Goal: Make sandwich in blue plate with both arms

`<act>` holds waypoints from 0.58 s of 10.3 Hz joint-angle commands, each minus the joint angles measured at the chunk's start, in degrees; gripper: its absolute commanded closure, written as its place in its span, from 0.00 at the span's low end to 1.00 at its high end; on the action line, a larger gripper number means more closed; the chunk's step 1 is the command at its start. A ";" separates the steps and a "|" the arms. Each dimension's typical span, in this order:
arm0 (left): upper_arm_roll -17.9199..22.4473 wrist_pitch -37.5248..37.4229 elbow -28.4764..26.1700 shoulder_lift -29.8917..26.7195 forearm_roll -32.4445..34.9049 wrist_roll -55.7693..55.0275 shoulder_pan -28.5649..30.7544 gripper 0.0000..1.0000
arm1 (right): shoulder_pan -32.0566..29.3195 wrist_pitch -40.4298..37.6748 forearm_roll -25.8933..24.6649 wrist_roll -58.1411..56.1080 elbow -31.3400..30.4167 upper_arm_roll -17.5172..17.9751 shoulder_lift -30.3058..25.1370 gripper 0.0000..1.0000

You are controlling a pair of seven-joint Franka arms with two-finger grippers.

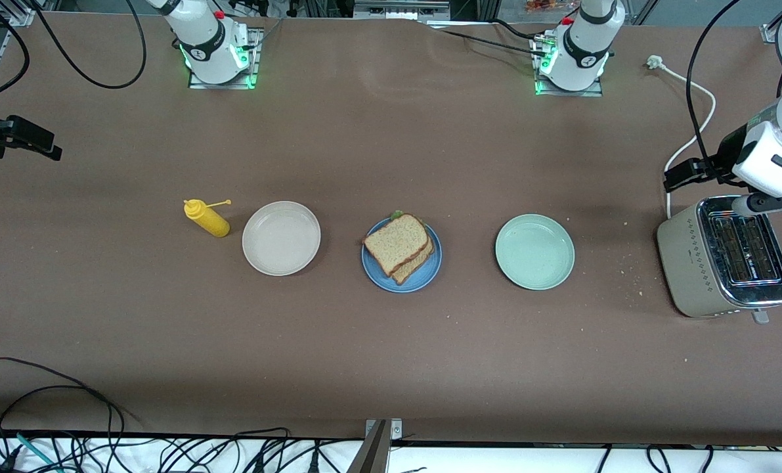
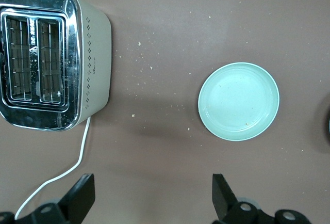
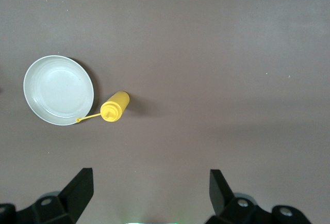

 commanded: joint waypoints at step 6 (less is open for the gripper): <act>0.08 0.10 -0.19 -0.29 0.48 1.29 0.12 0.00 | 0.05 -1.34 -0.66 0.13 1.31 0.06 0.00 0.00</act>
